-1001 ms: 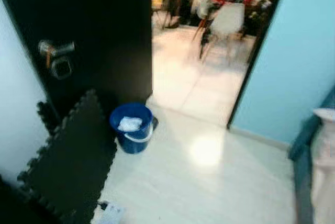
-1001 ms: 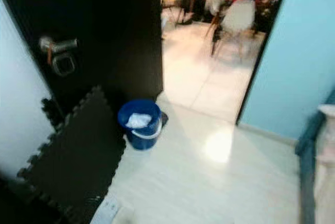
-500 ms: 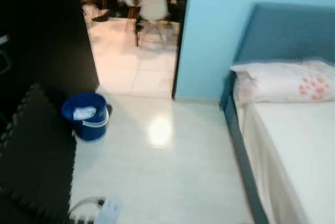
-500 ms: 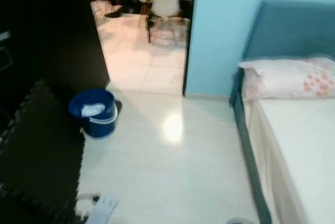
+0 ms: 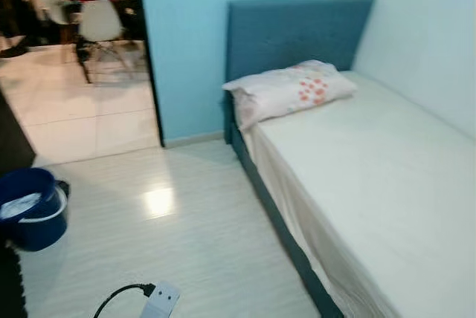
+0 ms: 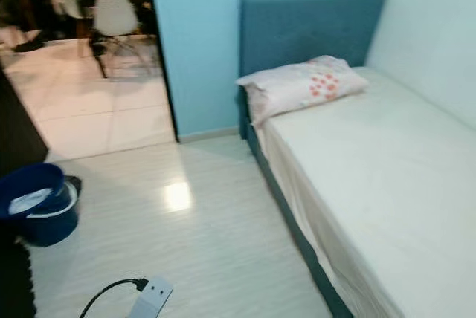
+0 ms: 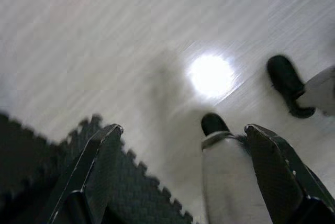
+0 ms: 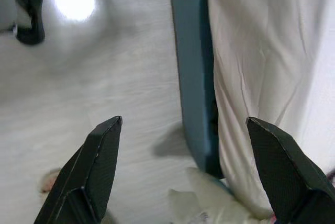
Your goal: Clean up the room
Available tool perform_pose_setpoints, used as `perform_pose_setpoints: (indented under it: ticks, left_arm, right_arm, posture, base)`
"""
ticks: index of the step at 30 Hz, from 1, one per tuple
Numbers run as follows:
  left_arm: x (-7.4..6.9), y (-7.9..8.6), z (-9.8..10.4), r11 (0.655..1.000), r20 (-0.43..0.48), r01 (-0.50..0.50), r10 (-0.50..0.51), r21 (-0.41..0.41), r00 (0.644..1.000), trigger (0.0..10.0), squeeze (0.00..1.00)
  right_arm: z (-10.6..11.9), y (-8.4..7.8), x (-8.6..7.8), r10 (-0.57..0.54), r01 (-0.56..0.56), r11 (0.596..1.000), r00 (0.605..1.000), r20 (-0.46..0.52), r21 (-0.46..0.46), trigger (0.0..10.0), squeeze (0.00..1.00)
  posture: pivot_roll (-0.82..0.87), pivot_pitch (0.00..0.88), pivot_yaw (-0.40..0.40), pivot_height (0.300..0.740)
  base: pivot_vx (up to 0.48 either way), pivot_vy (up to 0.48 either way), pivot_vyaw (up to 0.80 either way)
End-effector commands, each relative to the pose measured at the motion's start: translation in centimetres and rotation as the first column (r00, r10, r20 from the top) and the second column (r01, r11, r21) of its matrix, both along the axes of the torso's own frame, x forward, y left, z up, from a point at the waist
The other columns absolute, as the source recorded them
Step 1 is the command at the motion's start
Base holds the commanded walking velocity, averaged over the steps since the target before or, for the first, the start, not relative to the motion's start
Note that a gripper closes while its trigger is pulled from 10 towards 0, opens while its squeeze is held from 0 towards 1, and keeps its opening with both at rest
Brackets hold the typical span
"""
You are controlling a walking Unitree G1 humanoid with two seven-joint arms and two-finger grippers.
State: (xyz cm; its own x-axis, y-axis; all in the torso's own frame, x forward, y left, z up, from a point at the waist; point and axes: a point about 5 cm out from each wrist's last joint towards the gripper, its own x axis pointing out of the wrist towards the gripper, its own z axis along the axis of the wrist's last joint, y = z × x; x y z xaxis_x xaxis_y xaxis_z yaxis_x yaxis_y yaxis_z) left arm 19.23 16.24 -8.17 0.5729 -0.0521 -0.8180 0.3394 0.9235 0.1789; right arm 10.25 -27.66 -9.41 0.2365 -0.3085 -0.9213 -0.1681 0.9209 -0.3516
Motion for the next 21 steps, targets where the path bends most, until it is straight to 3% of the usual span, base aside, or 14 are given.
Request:
perform_pose_setpoints:
  ticks: [1,5,9,12,21]
  left_arm:
    - [0.1,0.0,0.0,1.0,0.004,-0.006,0.006,-0.004,1.0,10.0,0.0]
    - [0.4,-0.1,0.2,1.0,0.022,-0.016,0.017,-0.014,1.0,10.0,0.0]
    - [0.8,-0.2,0.5,0.999,0.05,-0.033,0.035,-0.039,0.998,10.0,0.0]
    - [1.2,-0.2,0.7,0.996,0.061,-0.065,0.069,-0.065,0.996,10.0,0.0]
    - [1.1,-1.0,0.6,0.984,0.014,-0.061,0.065,-0.168,0.998,10.0,0.0]
  right_arm:
    - [-0.1,0.6,0.4,-0.02,0.02,1.0,1.0,0.023,0.011,10.0,0.0]
    - [-0.1,0.9,0.9,-0.039,0.039,0.999,0.998,0.049,0.013,10.0,0.0]
    - [0.4,0.0,1.3,-0.082,0.082,0.997,0.993,0.087,0.002,10.0,0.0]
    - [0.8,-1.5,0.9,-0.12,0.122,0.992,0.988,0.102,-0.018,10.0,0.0]
    - [0.7,-1.2,0.9,-0.127,0.13,0.991,0.986,0.109,-0.019,10.0,0.0]
  posture:
    - [0.11,0.0,-0.034,0.731]
    - [0.11,0.0,-0.034,0.731]
    - [0.11,0.0,-0.034,0.731]
    - [0.11,0.0,-0.031,0.731]
    - [0.11,0.0,-0.031,0.731]
  base:
    - [0.0,0.0,-0.77]
    - [0.0,0.0,-0.77]
    - [0.0,0.0,-0.77]
    - [0.0,0.0,-0.77]
    - [0.0,0.0,-0.77]
